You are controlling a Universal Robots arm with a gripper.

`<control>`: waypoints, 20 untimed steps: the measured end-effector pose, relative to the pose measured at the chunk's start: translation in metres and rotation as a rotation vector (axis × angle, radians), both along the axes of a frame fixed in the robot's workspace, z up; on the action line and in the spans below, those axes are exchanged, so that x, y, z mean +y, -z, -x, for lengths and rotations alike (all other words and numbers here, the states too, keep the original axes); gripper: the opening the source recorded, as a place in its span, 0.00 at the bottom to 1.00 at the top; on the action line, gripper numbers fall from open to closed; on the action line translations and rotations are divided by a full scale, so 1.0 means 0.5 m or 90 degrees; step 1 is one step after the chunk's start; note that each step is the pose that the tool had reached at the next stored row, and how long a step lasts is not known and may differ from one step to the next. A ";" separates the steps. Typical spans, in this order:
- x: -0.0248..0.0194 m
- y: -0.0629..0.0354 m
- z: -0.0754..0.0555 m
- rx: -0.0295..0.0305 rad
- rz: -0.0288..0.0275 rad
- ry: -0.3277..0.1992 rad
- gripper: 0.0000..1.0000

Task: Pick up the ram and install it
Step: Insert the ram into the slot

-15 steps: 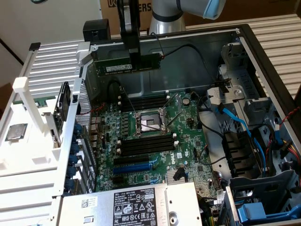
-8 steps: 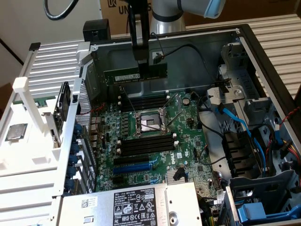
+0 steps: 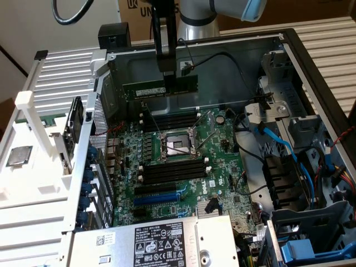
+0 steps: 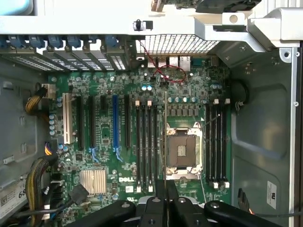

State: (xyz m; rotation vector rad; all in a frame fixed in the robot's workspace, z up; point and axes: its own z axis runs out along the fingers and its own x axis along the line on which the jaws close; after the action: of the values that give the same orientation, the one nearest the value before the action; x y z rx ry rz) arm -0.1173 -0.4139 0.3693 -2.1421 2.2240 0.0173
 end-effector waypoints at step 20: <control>0.0038 0.059 -0.014 0.0124 0.0026 -0.031 0.12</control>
State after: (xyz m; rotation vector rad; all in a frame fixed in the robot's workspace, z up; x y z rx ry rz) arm -0.1101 -0.4120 0.3396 -2.2077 2.1833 0.0358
